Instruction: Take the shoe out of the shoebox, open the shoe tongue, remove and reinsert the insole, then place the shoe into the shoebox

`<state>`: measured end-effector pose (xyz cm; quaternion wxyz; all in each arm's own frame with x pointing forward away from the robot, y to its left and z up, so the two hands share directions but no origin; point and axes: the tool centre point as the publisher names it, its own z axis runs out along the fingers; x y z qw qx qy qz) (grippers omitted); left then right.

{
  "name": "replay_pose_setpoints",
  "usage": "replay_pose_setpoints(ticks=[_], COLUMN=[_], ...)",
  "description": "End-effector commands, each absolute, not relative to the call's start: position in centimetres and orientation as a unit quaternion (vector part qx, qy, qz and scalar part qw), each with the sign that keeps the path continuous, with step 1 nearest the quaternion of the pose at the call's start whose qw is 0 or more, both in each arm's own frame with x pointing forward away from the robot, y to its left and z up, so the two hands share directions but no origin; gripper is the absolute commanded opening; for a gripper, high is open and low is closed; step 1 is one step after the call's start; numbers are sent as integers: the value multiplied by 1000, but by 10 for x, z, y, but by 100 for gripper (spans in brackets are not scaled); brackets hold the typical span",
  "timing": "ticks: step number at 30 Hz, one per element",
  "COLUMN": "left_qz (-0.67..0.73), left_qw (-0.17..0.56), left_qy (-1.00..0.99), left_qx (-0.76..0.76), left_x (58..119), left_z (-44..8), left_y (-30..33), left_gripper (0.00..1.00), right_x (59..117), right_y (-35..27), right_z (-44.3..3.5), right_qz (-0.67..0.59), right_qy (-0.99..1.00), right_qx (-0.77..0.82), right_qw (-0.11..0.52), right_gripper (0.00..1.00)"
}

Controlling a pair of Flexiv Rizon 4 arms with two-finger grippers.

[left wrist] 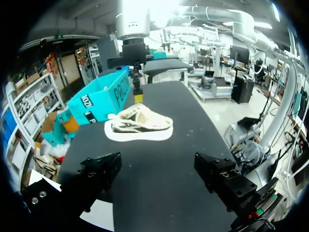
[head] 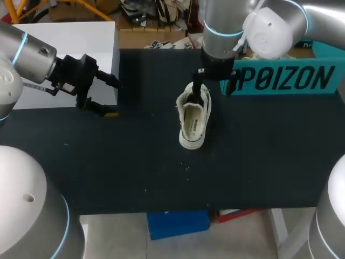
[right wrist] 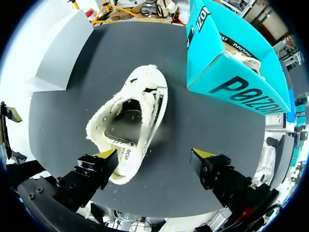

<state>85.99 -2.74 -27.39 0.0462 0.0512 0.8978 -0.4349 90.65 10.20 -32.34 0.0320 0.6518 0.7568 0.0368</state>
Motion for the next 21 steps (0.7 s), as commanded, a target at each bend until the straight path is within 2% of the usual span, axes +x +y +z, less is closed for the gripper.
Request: replay_pose_setpoints(ticks=[1, 6, 9, 16, 21], left_qz=[-432, -432, -432, -432, -432], left_qw=[46, 46, 46, 46, 46], left_qy=[899, 899, 899, 899, 899], left_qx=[51, 51, 51, 51, 51], left_x=[859, 859, 859, 859, 859], left_z=[-274, -274, -274, -274, -274], left_y=[-28, -28, -28, -28, -28], left_gripper=[100, 100, 100, 100, 100], right_x=[913, 916, 917, 919, 921], right_y=[101, 94, 92, 92, 97], right_z=[-335, -344, -350, -368, -378], right_qz=[36, 34, 33, 32, 34], right_qy=[758, 759, 758, 760, 763], right_qx=[651, 650, 650, 649, 646], right_qw=[27, 30, 29, 19, 18], right_gripper=[91, 85, 90, 85, 85])
